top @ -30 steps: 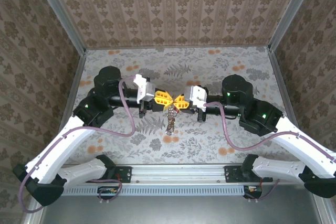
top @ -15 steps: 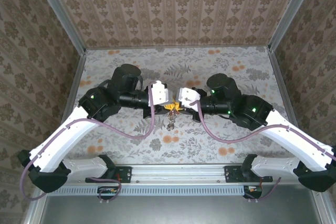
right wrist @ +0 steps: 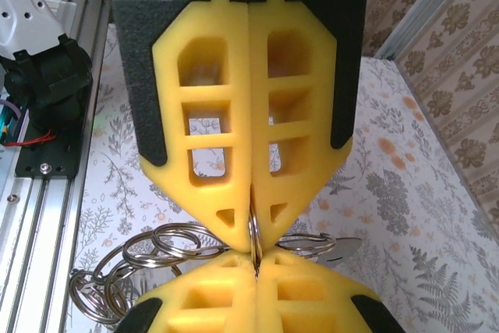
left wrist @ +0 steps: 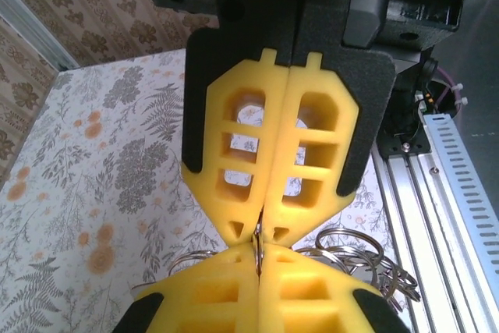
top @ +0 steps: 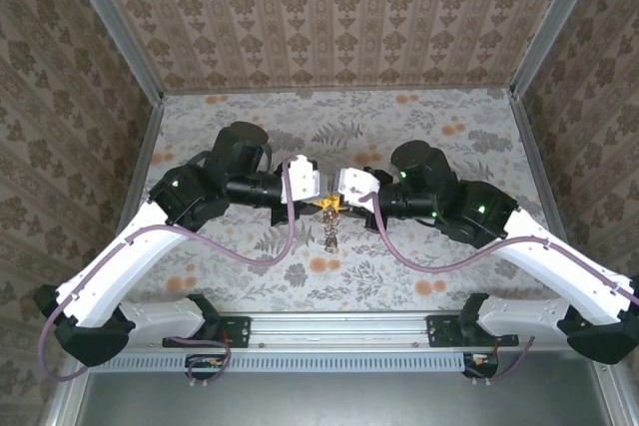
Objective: Put the keys on the keyring
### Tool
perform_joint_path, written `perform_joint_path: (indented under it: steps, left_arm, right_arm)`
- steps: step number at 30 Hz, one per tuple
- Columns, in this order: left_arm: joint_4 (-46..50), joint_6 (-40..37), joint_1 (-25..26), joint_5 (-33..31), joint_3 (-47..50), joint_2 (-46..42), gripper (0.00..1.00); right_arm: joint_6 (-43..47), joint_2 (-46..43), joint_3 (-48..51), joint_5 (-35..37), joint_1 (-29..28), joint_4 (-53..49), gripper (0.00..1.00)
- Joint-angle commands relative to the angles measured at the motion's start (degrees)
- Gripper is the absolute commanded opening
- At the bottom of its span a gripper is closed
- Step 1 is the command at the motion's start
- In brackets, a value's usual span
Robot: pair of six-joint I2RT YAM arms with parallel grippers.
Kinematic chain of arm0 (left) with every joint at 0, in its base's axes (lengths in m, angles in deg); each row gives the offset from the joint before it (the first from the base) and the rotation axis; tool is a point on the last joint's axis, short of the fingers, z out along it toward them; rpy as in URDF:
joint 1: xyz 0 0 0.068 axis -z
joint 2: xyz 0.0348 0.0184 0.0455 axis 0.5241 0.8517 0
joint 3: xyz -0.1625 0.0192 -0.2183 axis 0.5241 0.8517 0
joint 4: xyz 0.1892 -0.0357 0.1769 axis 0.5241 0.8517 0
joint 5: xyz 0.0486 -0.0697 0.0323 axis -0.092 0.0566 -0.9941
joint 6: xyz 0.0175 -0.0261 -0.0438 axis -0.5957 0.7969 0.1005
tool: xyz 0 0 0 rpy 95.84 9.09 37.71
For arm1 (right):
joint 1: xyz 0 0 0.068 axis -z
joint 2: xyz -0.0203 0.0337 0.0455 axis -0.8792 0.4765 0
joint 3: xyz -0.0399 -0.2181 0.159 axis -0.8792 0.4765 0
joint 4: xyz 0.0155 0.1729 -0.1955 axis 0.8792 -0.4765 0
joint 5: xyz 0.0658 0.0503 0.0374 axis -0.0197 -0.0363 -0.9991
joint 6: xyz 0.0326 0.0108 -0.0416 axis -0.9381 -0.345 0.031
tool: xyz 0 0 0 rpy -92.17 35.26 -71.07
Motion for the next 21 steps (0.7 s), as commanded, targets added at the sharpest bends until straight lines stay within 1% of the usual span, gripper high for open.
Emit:
perform_joint_path:
  steps: [1,5,8,14,16,19,21]
  left_arm:
    - [-6.2,3.2,-0.8,10.0,2.2,-3.4,0.0]
    - [-18.5,10.6,-4.8,20.1,7.5,-8.2,0.0]
    - [-24.9,14.8,-6.1,24.3,9.9,-9.9,0.0]
    - [-31.5,18.8,-6.5,27.4,12.0,-10.3,0.0]
    - [-34.7,20.7,-6.7,28.3,13.2,-10.6,0.0]
    - [-43.7,26.2,-7.0,29.5,16.1,-11.0,0.0]
    - [-47.4,28.6,-7.0,30.0,17.5,-11.1,0.0]
  right_arm:
    - [0.7,-3.0,1.2,-3.3,-0.1,9.3,0.0]
    - [0.4,-5.8,4.6,-8.1,-0.1,13.6,0.05]
    - [0.3,-5.7,4.4,-10.1,-0.2,13.4,0.07]
    - [-0.2,-6.3,4.6,-12.6,-0.1,14.3,0.15]
    - [-0.4,-6.6,4.7,-12.9,-0.2,14.7,0.15]
    - [-0.5,-6.9,4.8,-13.2,-0.2,15.2,0.15]
    - [-0.6,-6.9,4.9,-13.2,-0.2,15.5,0.15]
